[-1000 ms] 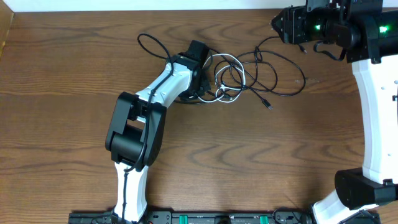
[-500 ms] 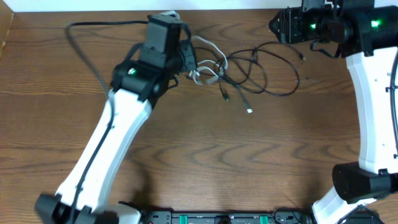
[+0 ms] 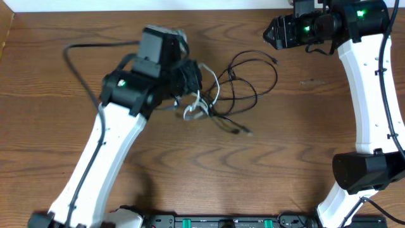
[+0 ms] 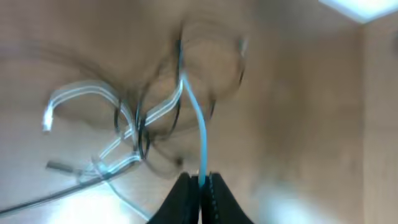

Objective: Untangle cables

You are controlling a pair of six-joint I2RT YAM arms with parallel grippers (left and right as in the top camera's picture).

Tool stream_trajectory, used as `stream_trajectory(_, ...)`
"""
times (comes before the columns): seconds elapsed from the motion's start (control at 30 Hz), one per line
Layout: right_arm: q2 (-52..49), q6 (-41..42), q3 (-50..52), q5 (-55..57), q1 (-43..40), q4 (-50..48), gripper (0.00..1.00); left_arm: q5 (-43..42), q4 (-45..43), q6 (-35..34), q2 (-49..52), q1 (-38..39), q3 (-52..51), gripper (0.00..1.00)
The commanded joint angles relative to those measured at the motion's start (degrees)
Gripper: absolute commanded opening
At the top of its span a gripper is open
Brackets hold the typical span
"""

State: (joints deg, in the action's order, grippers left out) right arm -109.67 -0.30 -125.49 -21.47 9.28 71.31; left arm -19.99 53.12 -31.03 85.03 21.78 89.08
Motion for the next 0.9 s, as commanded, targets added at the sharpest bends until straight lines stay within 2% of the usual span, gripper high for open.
stream_trajectory(0.0, -0.1, -1.8, 0.1, -1.2, 0.2, 0.3, 0.61, -7.3, 7.1, 0.8, 3.5, -0.3, 0.0, 0.07)
stream_trajectory(0.2, -0.1, -2.1, 0.1, -1.2, 0.6, 0.3, 0.62, -8.5, 22.7, 7.4, 5.5, -0.6, 0.0, 0.07)
stream_trajectory(0.27, -0.1, -2.1, 0.1, -1.2, 0.6, 0.3, 0.62, -9.5, 23.6, 8.3, 5.5, -0.6, 0.0, 0.08)
stream_trajectory(0.33, -0.1, -2.1, 0.1, -1.2, 0.5, 0.3, 0.62, -17.0, 23.2, 8.9, 5.6, -0.6, 0.0, 0.08)
stream_trajectory(0.47, -0.1, -2.6, 0.1, -1.2, 0.6, 0.5, 0.62, -25.0, 22.3, 9.0, 5.5, -0.8, 0.0, 0.07)
stream_trajectory(0.6, -0.1, -2.6, 0.1, -1.2, 0.6, 0.3, 0.62, -27.2, 14.9, 8.9, 5.5, -3.2, 2.5, 0.08)
stream_trajectory(0.67, -0.1, -2.7, 0.1, -1.2, 0.6, 0.2, 0.63, -27.2, 7.8, 8.6, 5.5, -5.2, 7.0, 0.08)
stream_trajectory(0.8, -0.1, -3.2, 0.1, -1.2, 0.6, 0.1, 0.63, -30.1, -7.3, 3.1, 5.5, -6.3, 18.8, 0.08)
stream_trajectory(0.87, -0.1, -3.2, 0.1, -1.2, 0.6, 0.1, 0.63, -30.1, -14.1, -2.3, 5.5, -6.4, 22.3, 0.08)
